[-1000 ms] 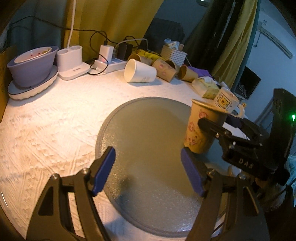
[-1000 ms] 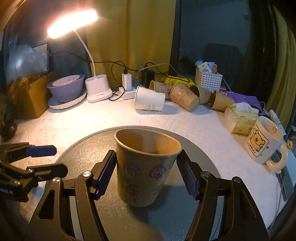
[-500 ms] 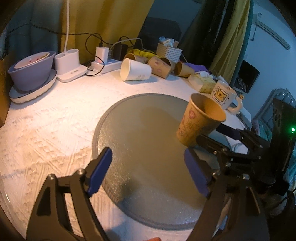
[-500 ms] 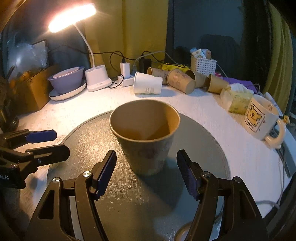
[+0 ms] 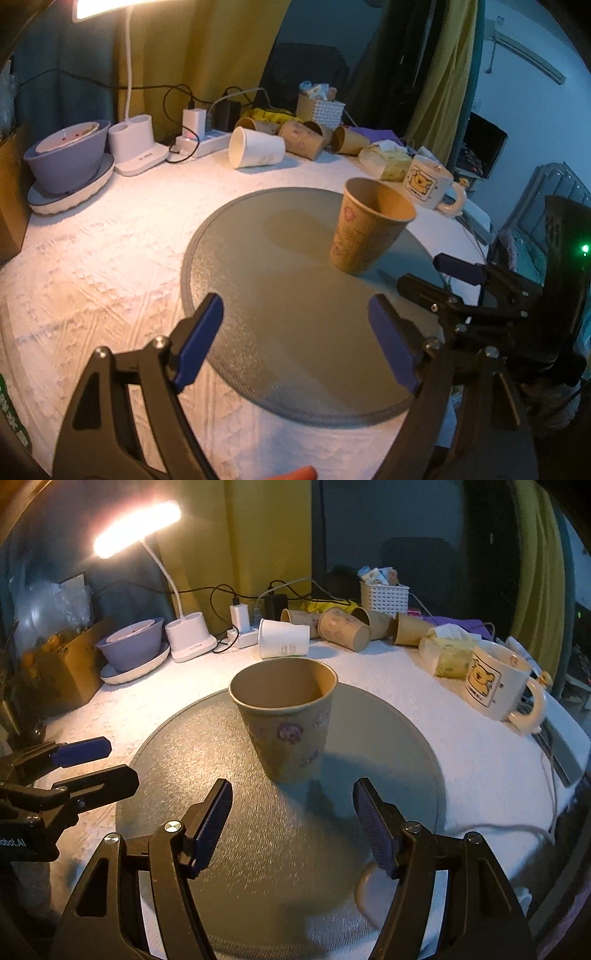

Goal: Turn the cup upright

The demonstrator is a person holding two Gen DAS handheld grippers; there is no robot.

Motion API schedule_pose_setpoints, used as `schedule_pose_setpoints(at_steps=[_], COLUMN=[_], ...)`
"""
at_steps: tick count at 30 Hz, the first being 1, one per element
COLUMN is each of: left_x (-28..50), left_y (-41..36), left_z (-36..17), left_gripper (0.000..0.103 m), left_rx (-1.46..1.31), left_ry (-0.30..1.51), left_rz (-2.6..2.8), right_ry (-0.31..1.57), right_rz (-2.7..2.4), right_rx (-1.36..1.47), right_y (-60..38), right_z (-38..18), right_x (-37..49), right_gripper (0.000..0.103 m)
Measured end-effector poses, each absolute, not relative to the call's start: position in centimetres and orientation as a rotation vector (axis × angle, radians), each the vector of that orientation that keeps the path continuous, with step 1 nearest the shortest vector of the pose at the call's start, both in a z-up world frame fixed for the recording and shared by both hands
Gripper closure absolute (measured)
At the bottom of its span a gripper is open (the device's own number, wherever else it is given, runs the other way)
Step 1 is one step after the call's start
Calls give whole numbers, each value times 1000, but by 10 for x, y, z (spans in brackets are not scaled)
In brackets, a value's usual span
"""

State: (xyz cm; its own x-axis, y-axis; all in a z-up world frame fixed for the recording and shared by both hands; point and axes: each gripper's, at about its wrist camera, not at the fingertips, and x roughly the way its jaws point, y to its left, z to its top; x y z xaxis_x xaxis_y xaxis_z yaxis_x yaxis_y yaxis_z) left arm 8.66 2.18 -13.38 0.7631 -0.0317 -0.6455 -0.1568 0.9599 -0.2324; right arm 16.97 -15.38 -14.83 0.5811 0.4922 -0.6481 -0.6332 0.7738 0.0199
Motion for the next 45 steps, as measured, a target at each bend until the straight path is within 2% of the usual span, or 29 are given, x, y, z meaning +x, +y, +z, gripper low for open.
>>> schedule_pose_setpoints(at_steps=[9,45], left_x=[63,-3], left_y=[7,-31], left_z=[-116,-32], left_gripper=[21,21], left_rx=[-232,-138], left_ry=[643,379], left_rz=[64,28], right_ry=[673,422], right_rz=[649,581], right_rx=[-204,-167], right_y=[-165,-218], right_z=[-135,-48], right_x=[146,62], right_gripper=[32,32])
